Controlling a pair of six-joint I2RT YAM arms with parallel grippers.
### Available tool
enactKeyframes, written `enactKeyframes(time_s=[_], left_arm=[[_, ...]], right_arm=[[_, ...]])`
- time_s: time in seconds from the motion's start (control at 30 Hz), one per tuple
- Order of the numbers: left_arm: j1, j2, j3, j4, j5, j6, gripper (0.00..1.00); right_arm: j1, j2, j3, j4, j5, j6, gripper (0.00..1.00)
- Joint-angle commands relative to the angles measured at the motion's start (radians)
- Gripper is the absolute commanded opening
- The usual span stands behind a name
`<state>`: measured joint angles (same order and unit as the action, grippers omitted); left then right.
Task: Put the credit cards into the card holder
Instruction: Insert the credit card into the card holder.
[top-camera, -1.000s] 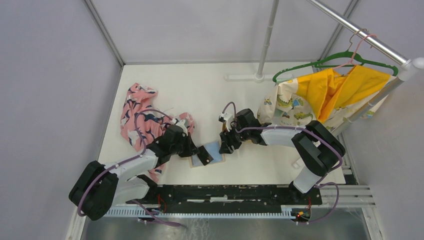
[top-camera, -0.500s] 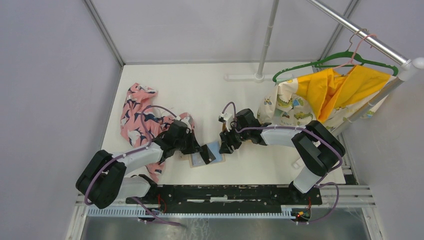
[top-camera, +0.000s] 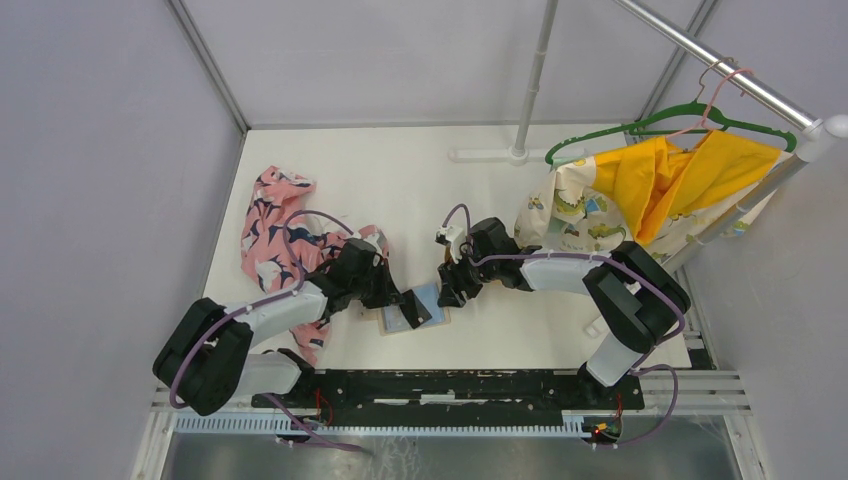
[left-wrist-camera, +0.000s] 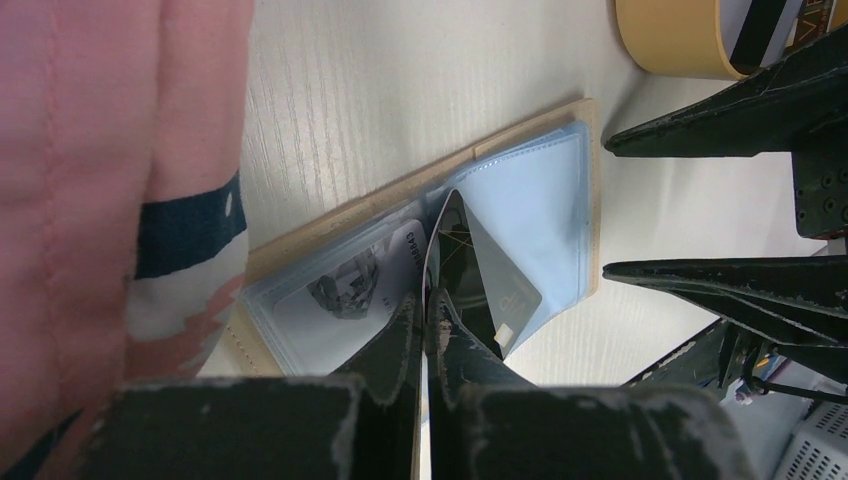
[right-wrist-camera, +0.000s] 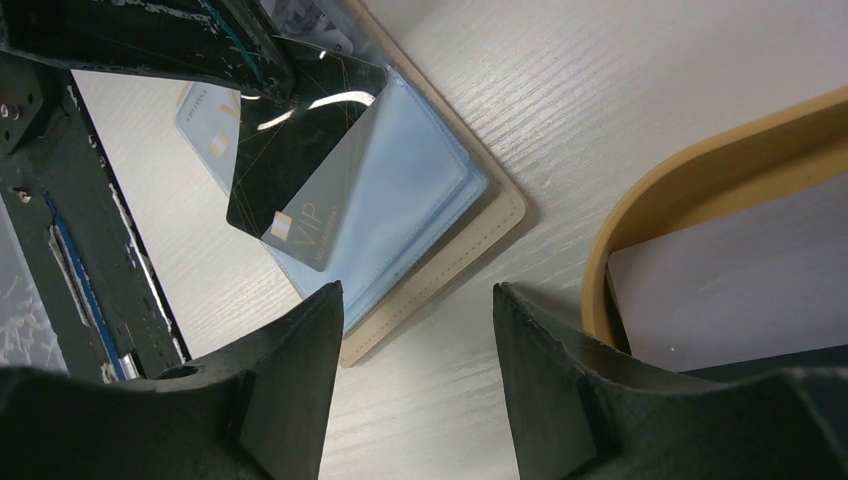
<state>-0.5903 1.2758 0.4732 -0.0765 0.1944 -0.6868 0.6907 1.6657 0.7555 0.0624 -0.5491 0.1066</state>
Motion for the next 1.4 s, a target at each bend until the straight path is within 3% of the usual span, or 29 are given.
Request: enactKeyframes(time_s=[0.0,0.97,1.37], left_arm=[[0.000,0.016,0.020,-0.143,-0.017,-0.010,0.03],[-0.039,0.228,0.212,-0.323,-0.045,0.078,0.03],[-0.039,0.254,0.237,-0.288,-0.052,0.096,0.17]], right_arm=[[0.009,0.019,0.018,-0.038,0.055,-0.016,0.63],[0.031,0.030,0.033,-0.055,0.076,-0.031,0.62],[0.043,-0.090,0.046,-0.061,0.039,-0.208,0.65]])
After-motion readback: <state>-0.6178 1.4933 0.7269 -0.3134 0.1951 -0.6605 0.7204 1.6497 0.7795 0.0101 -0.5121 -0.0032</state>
